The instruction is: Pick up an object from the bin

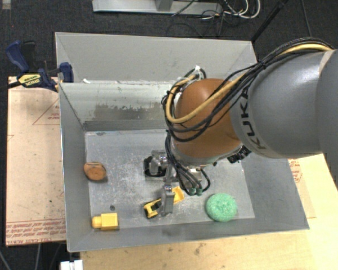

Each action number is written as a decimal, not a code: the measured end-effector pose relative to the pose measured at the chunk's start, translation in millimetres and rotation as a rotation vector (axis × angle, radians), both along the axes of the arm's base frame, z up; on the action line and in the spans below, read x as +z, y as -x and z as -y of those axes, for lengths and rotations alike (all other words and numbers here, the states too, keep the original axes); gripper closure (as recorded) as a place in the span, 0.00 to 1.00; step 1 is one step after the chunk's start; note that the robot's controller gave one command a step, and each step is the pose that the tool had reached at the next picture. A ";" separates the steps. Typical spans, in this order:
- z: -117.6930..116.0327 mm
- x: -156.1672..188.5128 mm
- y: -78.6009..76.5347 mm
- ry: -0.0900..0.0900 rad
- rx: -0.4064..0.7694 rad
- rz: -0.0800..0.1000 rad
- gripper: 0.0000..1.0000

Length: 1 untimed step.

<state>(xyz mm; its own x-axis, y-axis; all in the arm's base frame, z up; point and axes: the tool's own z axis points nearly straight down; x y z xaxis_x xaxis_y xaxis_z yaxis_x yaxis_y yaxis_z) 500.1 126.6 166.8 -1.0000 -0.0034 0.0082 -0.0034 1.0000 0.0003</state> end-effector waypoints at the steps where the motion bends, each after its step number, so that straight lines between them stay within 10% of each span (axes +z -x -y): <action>1: 0.6 4.3 -1.8 -0.001 -0.003 0.008 0.00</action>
Offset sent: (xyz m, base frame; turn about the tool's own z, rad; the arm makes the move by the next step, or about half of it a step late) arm 0.0308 -0.0288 -0.0785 -0.0193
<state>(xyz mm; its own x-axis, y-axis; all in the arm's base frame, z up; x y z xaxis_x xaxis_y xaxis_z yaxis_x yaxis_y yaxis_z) 501.9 126.0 171.1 -1.0000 -0.0004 0.0002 -0.0004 1.0000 0.0016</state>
